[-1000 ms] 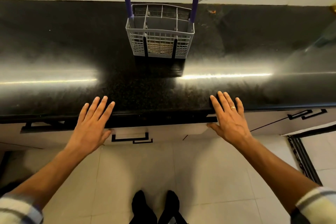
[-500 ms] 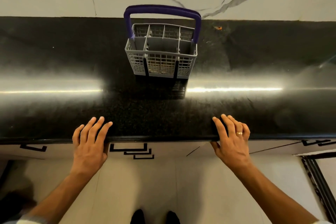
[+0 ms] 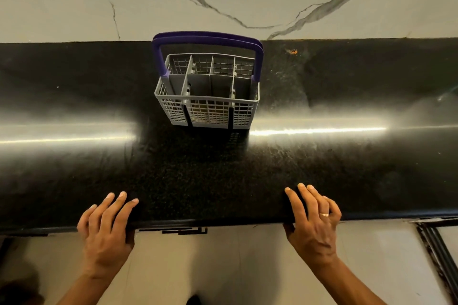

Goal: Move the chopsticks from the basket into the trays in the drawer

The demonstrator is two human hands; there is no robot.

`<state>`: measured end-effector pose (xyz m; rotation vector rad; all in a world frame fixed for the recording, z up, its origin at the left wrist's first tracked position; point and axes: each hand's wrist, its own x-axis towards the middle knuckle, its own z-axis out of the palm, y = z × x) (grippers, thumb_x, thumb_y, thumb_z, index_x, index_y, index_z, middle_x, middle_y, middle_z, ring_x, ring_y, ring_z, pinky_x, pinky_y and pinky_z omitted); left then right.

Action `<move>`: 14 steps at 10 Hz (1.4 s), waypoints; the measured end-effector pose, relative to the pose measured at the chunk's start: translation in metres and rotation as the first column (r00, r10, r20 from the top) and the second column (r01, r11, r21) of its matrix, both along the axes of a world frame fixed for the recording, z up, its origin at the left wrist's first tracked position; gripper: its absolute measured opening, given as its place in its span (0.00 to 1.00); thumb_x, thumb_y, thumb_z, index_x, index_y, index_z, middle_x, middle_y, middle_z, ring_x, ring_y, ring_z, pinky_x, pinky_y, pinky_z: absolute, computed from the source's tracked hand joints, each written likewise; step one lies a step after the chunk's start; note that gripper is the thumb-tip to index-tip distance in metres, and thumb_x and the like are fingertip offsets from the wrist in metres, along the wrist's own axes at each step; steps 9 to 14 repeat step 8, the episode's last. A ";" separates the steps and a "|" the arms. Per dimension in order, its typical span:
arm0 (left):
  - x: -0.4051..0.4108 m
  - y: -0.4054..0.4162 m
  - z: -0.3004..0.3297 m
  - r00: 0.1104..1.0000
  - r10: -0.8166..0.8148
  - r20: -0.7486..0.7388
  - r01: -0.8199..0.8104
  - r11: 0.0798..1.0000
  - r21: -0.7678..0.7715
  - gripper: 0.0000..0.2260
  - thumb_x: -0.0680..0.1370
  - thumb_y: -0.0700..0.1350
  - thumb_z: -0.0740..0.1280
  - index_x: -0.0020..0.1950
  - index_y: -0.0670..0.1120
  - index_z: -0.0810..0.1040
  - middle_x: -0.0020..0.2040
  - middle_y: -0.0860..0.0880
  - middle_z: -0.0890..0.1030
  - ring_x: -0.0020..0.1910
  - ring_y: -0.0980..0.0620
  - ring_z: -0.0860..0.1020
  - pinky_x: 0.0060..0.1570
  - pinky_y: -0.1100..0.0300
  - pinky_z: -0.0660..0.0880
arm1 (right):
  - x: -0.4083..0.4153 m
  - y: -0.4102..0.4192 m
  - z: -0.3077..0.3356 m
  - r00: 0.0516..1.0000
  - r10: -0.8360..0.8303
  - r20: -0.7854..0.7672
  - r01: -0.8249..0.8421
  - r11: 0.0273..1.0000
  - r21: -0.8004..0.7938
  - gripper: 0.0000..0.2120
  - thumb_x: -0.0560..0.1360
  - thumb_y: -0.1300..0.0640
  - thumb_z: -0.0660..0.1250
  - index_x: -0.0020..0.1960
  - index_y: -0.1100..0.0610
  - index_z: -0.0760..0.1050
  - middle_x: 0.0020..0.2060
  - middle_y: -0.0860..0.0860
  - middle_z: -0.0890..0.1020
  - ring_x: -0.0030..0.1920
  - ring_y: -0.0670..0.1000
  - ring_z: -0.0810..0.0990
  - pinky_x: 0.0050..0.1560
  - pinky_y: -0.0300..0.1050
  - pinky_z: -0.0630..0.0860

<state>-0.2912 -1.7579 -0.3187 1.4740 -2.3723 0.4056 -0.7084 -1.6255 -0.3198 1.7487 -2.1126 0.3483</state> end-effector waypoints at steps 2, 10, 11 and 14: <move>-0.003 0.001 0.000 0.999 0.046 0.024 -0.046 0.999 0.009 0.21 0.74 0.47 0.62 0.64 0.41 0.77 0.65 0.37 0.77 0.66 0.34 0.73 0.64 0.36 0.66 | -0.001 0.000 -0.001 1.000 -0.006 -0.001 0.006 1.000 0.008 0.24 0.70 0.52 0.68 0.65 0.56 0.78 0.64 0.59 0.78 0.66 0.60 0.74 0.61 0.59 0.67; -0.115 -0.156 0.168 0.667 0.180 -0.723 0.194 0.895 0.402 0.29 0.74 0.45 0.74 0.73 0.49 0.68 0.67 0.45 0.75 0.65 0.48 0.75 0.65 0.51 0.71 | -0.036 -0.116 0.157 0.596 -0.048 0.802 -0.169 0.968 0.184 0.28 0.68 0.27 0.64 0.63 0.40 0.74 0.54 0.37 0.81 0.55 0.38 0.80 0.57 0.42 0.79; -0.115 -0.156 0.168 0.667 0.180 -0.723 0.194 0.895 0.402 0.29 0.74 0.45 0.74 0.73 0.49 0.68 0.67 0.45 0.75 0.65 0.48 0.75 0.65 0.51 0.71 | -0.036 -0.116 0.157 0.596 -0.048 0.802 -0.169 0.968 0.184 0.28 0.68 0.27 0.64 0.63 0.40 0.74 0.54 0.37 0.81 0.55 0.38 0.80 0.57 0.42 0.79; -0.115 -0.156 0.168 0.667 0.180 -0.723 0.194 0.895 0.402 0.29 0.74 0.45 0.74 0.73 0.49 0.68 0.67 0.45 0.75 0.65 0.48 0.75 0.65 0.51 0.71 | -0.036 -0.116 0.157 0.596 -0.048 0.802 -0.169 0.968 0.184 0.28 0.68 0.27 0.64 0.63 0.40 0.74 0.54 0.37 0.81 0.55 0.38 0.80 0.57 0.42 0.79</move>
